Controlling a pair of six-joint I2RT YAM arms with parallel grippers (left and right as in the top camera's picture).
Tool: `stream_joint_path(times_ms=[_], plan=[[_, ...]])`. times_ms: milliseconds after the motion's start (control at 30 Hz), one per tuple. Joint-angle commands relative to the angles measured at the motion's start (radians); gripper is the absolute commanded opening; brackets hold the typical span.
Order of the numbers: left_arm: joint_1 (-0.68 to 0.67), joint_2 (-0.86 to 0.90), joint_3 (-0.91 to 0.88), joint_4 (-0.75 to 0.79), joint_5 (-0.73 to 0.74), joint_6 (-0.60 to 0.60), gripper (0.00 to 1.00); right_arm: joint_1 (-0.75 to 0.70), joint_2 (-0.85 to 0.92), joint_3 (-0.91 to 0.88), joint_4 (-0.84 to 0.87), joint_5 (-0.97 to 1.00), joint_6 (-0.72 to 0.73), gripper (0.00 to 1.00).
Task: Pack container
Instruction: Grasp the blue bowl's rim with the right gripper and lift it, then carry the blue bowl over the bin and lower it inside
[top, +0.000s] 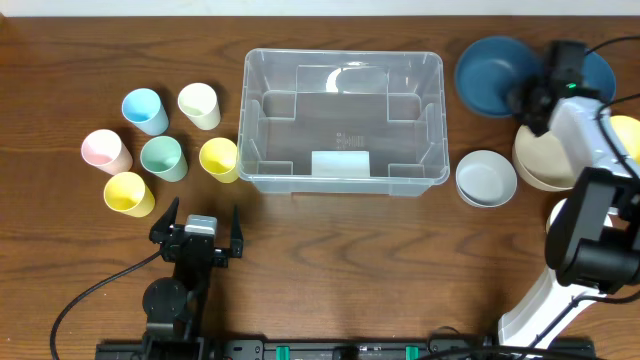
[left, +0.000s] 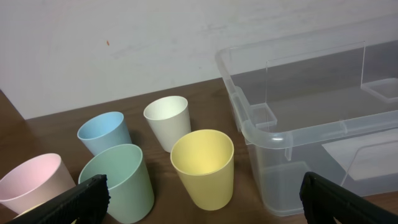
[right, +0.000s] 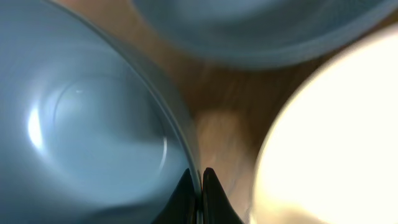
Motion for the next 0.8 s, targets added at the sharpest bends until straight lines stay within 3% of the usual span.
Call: stream_joint_path(times_ms=[0,233,500,767], plan=[[0.005,-0.005,-0.016,-0.036,0.015,0.003,0.98,-0.032,-0.009,0.133,-0.028,-0.105,-0.136,0.01],[0.005,-0.005,-0.016,-0.036,0.015,0.003,0.98,-0.003,-0.009,0.36,-0.197,-0.316,-0.286,0.01],[0.005,-0.005,-0.016,-0.036,0.015,0.003,0.98,0.148,-0.009,0.531,-0.364,-0.399,-0.405,0.01],[0.005,-0.005,-0.016,-0.036,0.015,0.003,0.98,0.344,-0.007,0.487,-0.414,-0.22,-0.436,0.01]])
